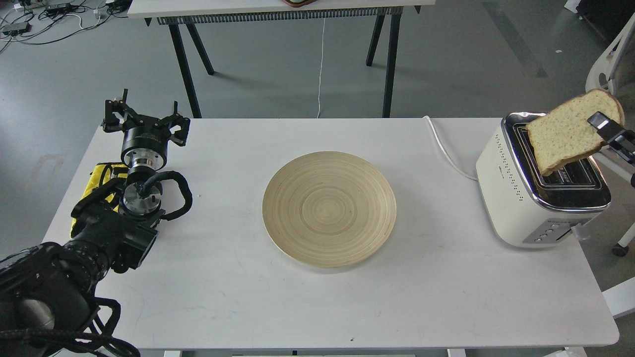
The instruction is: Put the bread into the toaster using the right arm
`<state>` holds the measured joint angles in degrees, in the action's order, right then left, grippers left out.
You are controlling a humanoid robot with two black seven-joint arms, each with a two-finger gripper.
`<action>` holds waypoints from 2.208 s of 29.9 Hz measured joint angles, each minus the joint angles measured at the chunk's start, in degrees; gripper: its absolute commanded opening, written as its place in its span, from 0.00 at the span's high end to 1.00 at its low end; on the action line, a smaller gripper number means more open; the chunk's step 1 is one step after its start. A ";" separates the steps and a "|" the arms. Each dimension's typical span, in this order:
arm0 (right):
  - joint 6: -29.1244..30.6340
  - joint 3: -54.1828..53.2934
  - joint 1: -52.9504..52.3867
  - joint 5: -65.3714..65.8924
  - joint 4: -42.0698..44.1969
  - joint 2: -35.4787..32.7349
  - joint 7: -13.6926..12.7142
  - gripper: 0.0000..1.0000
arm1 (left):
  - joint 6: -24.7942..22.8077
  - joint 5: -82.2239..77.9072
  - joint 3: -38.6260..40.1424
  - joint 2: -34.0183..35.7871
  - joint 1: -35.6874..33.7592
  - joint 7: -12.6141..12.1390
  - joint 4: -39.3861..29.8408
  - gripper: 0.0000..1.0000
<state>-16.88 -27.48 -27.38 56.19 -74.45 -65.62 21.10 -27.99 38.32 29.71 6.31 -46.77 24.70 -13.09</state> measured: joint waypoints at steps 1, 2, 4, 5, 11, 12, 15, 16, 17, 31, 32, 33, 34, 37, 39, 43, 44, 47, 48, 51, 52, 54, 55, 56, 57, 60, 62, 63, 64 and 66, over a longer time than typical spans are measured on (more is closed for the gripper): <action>0.00 0.21 -0.07 0.02 0.56 0.09 0.00 1.00 | 0.00 0.00 0.00 -0.01 0.00 0.00 0.00 0.00; 0.00 0.33 -0.10 0.04 1.05 0.14 0.00 1.00 | 0.00 0.00 0.00 -0.01 0.00 0.00 0.00 0.00; 0.00 0.46 -0.13 0.05 1.97 0.20 0.02 1.00 | 0.00 0.00 0.00 -0.01 0.00 -0.01 0.00 0.00; 0.00 0.47 -0.17 0.05 2.29 0.21 0.03 1.00 | 0.00 0.00 0.00 -0.01 0.00 -0.01 0.00 0.00; 0.07 0.56 -0.50 0.06 3.06 0.50 0.11 1.00 | 0.00 0.00 0.00 -0.01 0.00 -0.01 0.00 0.00; 0.07 0.59 -0.50 0.07 3.08 0.75 0.11 1.00 | 0.00 0.00 0.00 -0.01 0.00 -0.01 0.00 0.00; 0.15 0.64 -0.51 0.10 3.06 1.40 0.11 1.00 | 0.00 0.00 0.00 -0.01 0.00 -0.01 0.00 0.00; 0.17 0.64 -0.54 0.10 3.03 1.56 0.11 1.00 | 0.00 0.00 0.00 -0.01 0.00 -0.01 0.00 0.00; 0.23 0.63 -0.62 0.10 2.95 1.64 0.11 1.00 | 0.00 0.00 0.00 -0.01 0.00 -0.01 0.00 0.00; 2.93 0.55 -1.95 2.54 3.16 2.50 0.09 0.99 | 0.00 0.00 0.00 0.00 -0.01 -0.01 0.00 0.00; 2.99 0.60 -1.94 2.65 3.19 2.51 0.08 0.99 | 0.00 0.00 0.00 0.00 -0.01 -0.01 0.00 0.00; 3.04 0.65 -1.93 2.77 3.22 2.51 0.08 0.99 | 0.00 0.00 0.00 0.00 -0.01 -0.01 0.00 0.00; 3.08 0.69 -1.92 2.84 3.30 2.51 0.08 0.99 | 0.00 0.00 0.00 0.00 -0.01 -0.01 0.00 0.00; 3.21 0.79 -1.87 2.94 3.57 2.51 0.08 0.99 | 0.00 0.00 0.00 0.00 -0.02 -0.01 0.00 0.00; 3.24 0.85 -1.82 2.95 3.66 2.50 0.07 0.99 | 0.00 0.00 0.00 0.00 -0.03 -0.01 0.00 0.00; 3.29 1.27 -1.73 2.98 4.18 2.32 0.08 0.99 | 0.00 0.00 0.00 0.00 -0.04 -0.01 0.00 0.00; 3.29 1.39 -1.72 2.98 4.24 2.30 0.08 0.99 | 0.00 0.00 0.00 0.00 -0.04 -0.01 0.00 0.00; 3.29 1.54 -1.72 2.91 4.39 2.14 0.08 0.99 | 0.00 0.00 0.00 0.01 -0.04 -0.01 0.00 0.00; 3.29 1.58 -1.72 2.89 4.39 2.11 0.08 0.99 | 0.00 0.00 0.00 0.01 -0.04 -0.01 0.00 0.00; 3.29 1.63 -1.72 2.88 4.46 2.10 0.08 0.98 | 0.00 0.00 0.00 0.01 -0.04 -0.01 0.00 0.00; 3.28 1.64 -1.73 2.87 4.47 2.10 0.08 0.96 | 0.00 0.00 0.00 0.01 -0.04 -0.01 0.00 0.00; 3.27 1.64 -1.85 2.87 4.48 2.31 0.08 0.89 | 0.00 0.00 0.00 0.01 -0.04 -0.01 0.00 0.00; 3.26 1.64 -1.90 2.87 4.46 2.53 0.08 0.85 | 0.00 0.00 0.00 0.01 -0.04 -0.01 0.00 0.00; 3.26 1.64 -1.93 2.87 4.45 2.86 0.08 0.80 | 0.00 0.00 0.00 0.01 -0.04 -0.01 0.00 0.00; 3.25 1.64 -1.94 2.87 4.43 3.29 0.08 0.74 | 0.00 0.00 0.00 0.01 -0.04 -0.01 0.00 0.00; 3.24 1.64 -1.98 2.86 4.41 4.25 0.07 0.57 | 0.00 0.00 0.00 -0.01 -0.04 -0.01 0.00 0.00; 3.24 1.64 -1.97 2.83 4.41 4.97 0.08 0.55 | 0.00 0.00 0.00 -0.01 -0.04 -0.01 0.00 0.00; 3.23 1.64 -1.95 2.80 4.40 5.43 0.08 0.50 | 0.00 0.00 0.00 -0.01 -0.04 -0.01 0.00 0.00; 3.22 1.63 -1.94 2.80 4.40 5.86 0.08 0.43 | 0.00 0.00 0.00 -0.01 -0.04 -0.01 0.00 0.00; 3.14 1.54 -1.94 2.79 4.40 6.32 0.08 0.35 | 0.00 0.00 0.00 -0.01 -0.04 0.00 0.00 0.00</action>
<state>-13.74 -25.94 -29.32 58.99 -70.05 -59.30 21.18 -28.00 38.32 29.71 6.29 -46.81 24.70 -13.10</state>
